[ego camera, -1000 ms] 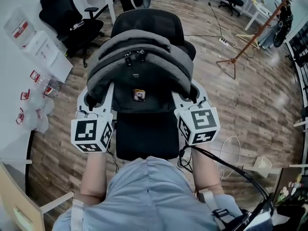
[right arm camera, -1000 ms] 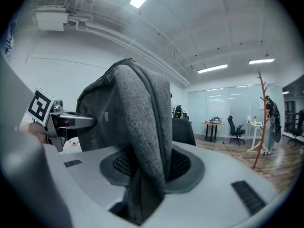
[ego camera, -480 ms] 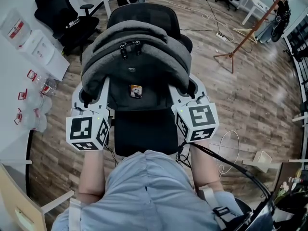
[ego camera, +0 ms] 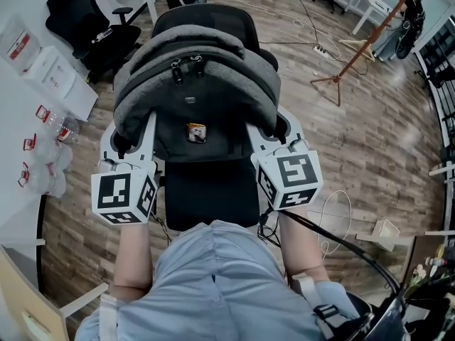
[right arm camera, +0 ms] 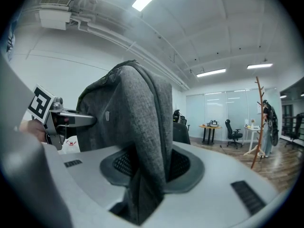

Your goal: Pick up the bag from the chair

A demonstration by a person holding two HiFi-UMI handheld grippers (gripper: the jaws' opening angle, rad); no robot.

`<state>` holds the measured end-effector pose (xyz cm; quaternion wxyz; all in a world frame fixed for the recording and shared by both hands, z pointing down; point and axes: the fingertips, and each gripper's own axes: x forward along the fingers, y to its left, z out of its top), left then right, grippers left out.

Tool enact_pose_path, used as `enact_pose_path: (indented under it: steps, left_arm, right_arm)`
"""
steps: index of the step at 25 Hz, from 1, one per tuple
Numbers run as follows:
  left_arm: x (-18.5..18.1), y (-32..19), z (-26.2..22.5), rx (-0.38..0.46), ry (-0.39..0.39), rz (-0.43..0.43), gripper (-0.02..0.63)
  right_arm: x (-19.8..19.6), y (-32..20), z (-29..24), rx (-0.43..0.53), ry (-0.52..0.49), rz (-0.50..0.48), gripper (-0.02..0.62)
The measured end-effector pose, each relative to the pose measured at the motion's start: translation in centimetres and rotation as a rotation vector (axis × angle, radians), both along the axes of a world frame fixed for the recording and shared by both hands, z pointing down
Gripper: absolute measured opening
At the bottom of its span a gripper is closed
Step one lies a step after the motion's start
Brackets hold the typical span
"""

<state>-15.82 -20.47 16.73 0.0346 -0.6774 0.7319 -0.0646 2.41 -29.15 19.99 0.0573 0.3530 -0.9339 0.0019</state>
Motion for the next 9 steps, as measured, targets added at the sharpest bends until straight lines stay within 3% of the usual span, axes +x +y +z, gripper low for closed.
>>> enact_pose_path:
  steps: [9]
  left_arm:
    - [0.44, 0.34, -0.47, 0.011, -0.004, 0.003, 0.16]
  right_arm:
    - [0.47, 0.34, -0.56, 0.015, -0.004, 0.01, 0.124]
